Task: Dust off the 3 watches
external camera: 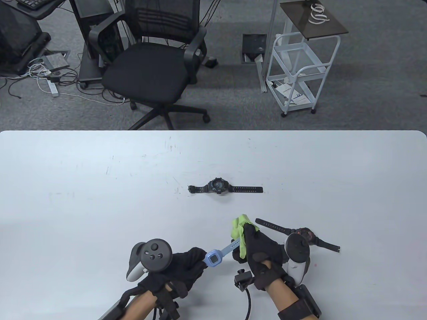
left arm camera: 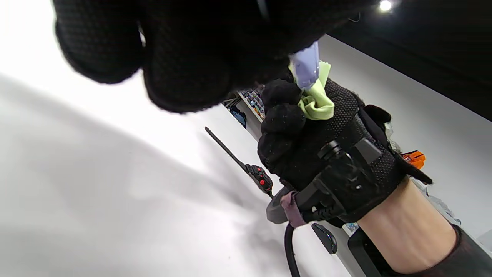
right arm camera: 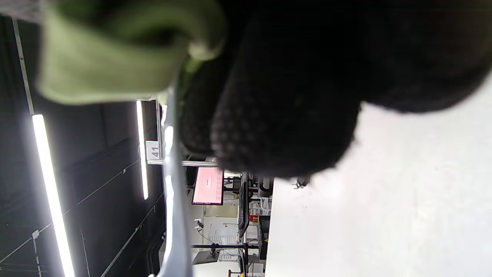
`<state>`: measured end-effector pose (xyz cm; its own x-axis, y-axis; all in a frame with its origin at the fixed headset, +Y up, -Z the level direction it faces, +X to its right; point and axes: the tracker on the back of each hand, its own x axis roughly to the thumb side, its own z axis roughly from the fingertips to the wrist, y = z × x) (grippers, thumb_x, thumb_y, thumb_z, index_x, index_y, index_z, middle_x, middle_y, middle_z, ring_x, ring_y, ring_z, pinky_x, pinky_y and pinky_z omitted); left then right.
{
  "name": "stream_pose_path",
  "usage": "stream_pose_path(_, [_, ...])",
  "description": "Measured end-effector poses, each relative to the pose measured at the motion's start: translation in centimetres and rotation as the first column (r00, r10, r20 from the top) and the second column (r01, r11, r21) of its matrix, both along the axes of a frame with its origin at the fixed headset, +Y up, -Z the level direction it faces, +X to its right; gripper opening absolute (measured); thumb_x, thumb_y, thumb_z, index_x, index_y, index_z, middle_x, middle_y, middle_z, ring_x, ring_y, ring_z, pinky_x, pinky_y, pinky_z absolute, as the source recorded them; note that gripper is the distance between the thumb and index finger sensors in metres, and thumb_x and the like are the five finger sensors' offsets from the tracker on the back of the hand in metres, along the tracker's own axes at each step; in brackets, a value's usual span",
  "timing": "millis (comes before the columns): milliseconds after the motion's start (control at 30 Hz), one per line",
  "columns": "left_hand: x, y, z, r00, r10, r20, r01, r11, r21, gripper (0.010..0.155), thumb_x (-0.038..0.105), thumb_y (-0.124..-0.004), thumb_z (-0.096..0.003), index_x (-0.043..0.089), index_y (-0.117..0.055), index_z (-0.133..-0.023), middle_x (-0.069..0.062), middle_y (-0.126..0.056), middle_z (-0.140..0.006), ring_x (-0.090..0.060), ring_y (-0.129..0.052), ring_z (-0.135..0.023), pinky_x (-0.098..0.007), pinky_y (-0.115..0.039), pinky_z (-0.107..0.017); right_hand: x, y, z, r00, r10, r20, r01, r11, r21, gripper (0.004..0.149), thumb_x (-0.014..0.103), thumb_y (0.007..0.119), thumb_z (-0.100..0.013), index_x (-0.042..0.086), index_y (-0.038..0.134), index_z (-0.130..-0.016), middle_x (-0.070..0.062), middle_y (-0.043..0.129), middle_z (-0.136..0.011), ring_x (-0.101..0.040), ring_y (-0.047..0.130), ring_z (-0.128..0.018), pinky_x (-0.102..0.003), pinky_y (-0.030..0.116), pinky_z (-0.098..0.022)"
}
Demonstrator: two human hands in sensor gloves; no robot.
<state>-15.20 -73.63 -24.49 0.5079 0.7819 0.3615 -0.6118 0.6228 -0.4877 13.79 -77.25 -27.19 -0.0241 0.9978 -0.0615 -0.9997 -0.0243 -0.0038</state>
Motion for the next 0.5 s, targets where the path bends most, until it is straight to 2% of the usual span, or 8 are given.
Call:
stream_pose_path(100, [-0.08, 0.00, -0.01, 1.000, -0.007, -0.003, 0.007, 1.000, 0.000, 0.051, 0.032, -0.072, -0.0505, 0.003, -0.080, -0.092, -0.008, -0.098, -0.060, -0.028, -0.103, -0.042, -0.058, -0.084, -0.046, -0.05, 0.15, 0.00, 0.999, 0.040, 0.000, -0.040, 0.999, 0.000, 0.049, 0.043, 0.073, -0.047, 0.011, 0.092, -0.079, -0.009, 0.103, -0.059, -0.017, 0.108, -0.033, -0.041, 0.091, -0.025])
stream_pose_path(167, [-0.08, 0.00, -0.02, 1.000, -0.007, -0.002, 0.007, 1.000, -0.002, 0.051, 0.032, -0.072, -0.0503, 0.004, -0.080, -0.092, -0.008, -0.098, -0.060, -0.028, -0.103, -0.042, -0.058, -0.084, -0.046, 0.01, 0.13, 0.03, 1.000, 0.031, 0.007, -0.031, 1.000, 0.001, 0.049, 0.044, 0.073, -0.047, 0.011, 0.094, -0.077, -0.008, 0.105, -0.056, -0.015, 0.108, -0.030, -0.040, 0.091, -0.023])
stream_pose_path(267, [-0.02, 0.08, 0.02, 1.000, -0.001, 0.001, 0.001, 1.000, 0.000, 0.051, 0.032, -0.072, -0.0503, 0.004, -0.080, -0.092, -0.008, -0.098, -0.060, -0.028, -0.103, -0.042, -0.058, -0.084, -0.046, 0.19, 0.05, 0.05, 1.000, 0.002, 0.011, -0.002, 1.000, -0.005, 0.053, 0.049, 0.068, -0.049, 0.011, 0.100, -0.066, -0.006, 0.108, -0.044, -0.013, 0.109, -0.020, -0.038, 0.092, -0.017])
stream_pose_path(433, [-0.07, 0.05, -0.03, 1.000, 0.000, -0.003, 0.000, 1.000, 0.002, 0.051, 0.033, -0.072, -0.0504, 0.004, -0.080, -0.092, -0.008, -0.098, -0.060, -0.027, -0.103, -0.042, -0.058, -0.084, -0.046, 0.07, 0.32, 0.08, 0.999, 0.034, 0.022, -0.035, 0.999, 0.021, 0.049, 0.047, 0.072, -0.047, 0.013, 0.095, -0.073, -0.007, 0.105, -0.054, -0.015, 0.108, -0.029, -0.040, 0.091, -0.023])
stream_pose_path(500, [-0.16, 0.08, -0.05, 1.000, 0.003, -0.006, -0.003, 1.000, 0.002, 0.051, 0.032, -0.072, -0.0504, 0.004, -0.080, -0.092, -0.008, -0.098, -0.060, -0.028, -0.103, -0.042, -0.058, -0.084, -0.046, 0.13, 0.20, 0.03, 1.000, 0.006, 0.021, -0.006, 1.000, 0.013, 0.051, 0.049, 0.069, -0.048, 0.012, 0.098, -0.069, -0.006, 0.107, -0.048, -0.014, 0.109, -0.023, -0.039, 0.092, -0.019])
